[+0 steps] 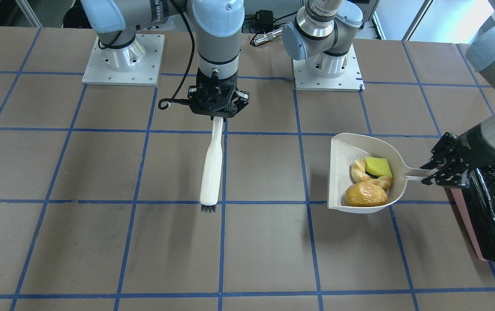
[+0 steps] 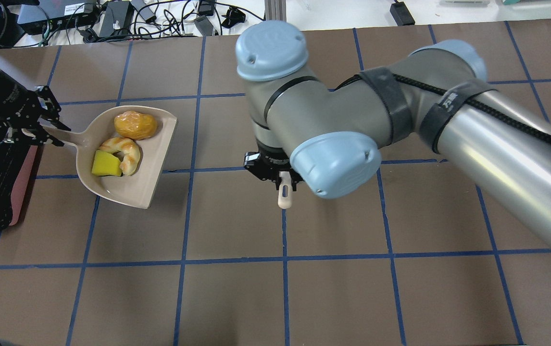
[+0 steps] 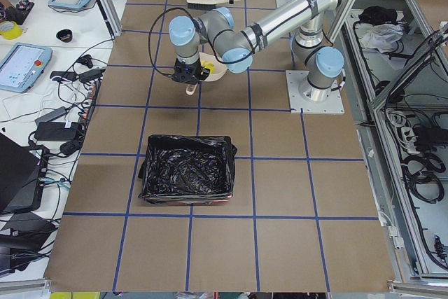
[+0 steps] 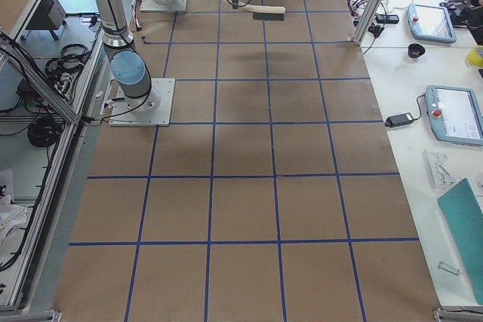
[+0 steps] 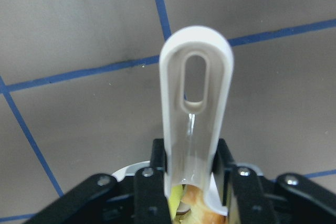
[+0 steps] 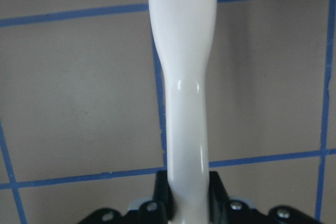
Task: Sweep and dump trash into bin
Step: 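Carry the dustpan to the black bin with the left gripper while the right withdraws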
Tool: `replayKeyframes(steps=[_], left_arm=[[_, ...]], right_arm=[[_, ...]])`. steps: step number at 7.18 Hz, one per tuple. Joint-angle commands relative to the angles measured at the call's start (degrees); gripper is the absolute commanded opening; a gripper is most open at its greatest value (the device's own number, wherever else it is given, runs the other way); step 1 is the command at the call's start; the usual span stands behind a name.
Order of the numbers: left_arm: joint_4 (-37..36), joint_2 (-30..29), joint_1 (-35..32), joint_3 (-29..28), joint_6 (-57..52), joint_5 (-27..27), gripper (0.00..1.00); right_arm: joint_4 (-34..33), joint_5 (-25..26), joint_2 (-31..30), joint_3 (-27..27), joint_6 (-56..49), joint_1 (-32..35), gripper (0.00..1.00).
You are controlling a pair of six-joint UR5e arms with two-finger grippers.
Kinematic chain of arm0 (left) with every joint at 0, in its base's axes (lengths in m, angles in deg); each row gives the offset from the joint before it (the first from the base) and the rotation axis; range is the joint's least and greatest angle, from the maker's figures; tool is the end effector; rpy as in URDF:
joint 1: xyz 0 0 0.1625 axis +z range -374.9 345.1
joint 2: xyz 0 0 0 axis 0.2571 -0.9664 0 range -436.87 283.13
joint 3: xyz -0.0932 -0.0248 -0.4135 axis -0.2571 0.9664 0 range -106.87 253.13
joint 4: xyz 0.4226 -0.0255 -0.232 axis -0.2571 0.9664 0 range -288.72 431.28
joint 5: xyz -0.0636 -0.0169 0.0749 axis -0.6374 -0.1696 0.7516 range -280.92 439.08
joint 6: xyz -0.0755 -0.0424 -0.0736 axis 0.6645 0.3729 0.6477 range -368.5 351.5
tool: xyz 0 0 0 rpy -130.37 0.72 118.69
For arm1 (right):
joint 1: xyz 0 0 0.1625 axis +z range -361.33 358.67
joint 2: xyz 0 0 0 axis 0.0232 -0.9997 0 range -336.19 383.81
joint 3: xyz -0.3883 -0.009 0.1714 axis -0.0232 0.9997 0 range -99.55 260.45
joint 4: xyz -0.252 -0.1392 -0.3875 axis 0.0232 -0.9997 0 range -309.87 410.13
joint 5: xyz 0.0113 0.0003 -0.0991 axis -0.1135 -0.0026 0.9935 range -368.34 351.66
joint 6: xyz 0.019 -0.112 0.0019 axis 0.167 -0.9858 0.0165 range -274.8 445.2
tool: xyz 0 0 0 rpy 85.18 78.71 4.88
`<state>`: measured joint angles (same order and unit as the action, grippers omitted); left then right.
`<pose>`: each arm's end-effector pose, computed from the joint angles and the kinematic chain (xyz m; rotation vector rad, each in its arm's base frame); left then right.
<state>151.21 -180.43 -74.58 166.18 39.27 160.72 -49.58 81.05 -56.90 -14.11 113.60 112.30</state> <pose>0.1889 -0.6198 0.3196 1.9045 -2.3284 -0.2036 0.3678 -0.5052 0.3499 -0.1303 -3.1148 -0.1086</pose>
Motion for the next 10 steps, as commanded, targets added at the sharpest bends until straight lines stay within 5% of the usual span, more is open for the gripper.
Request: replayKeyframes(steps=[1,5,10], left_arm=[[5.10,-1.89,5.78,-6.61,-5.99,2.97,0.00],[9.61,-8.39,14.66,-20.50,-13.65,8.34,0.00],[10.15,-20.95,21.78,-37.65,-19.90,13.46,0.00]], right_arm=[[0.30,0.78,-0.07,-0.27,-12.96,-10.21,0.20],[-0.83,9.13,0.45,-0.71,-37.92,-27.11,0.20],[-7.94,7.29,8.17,-0.71,-45.19,-38.46,0.19]])
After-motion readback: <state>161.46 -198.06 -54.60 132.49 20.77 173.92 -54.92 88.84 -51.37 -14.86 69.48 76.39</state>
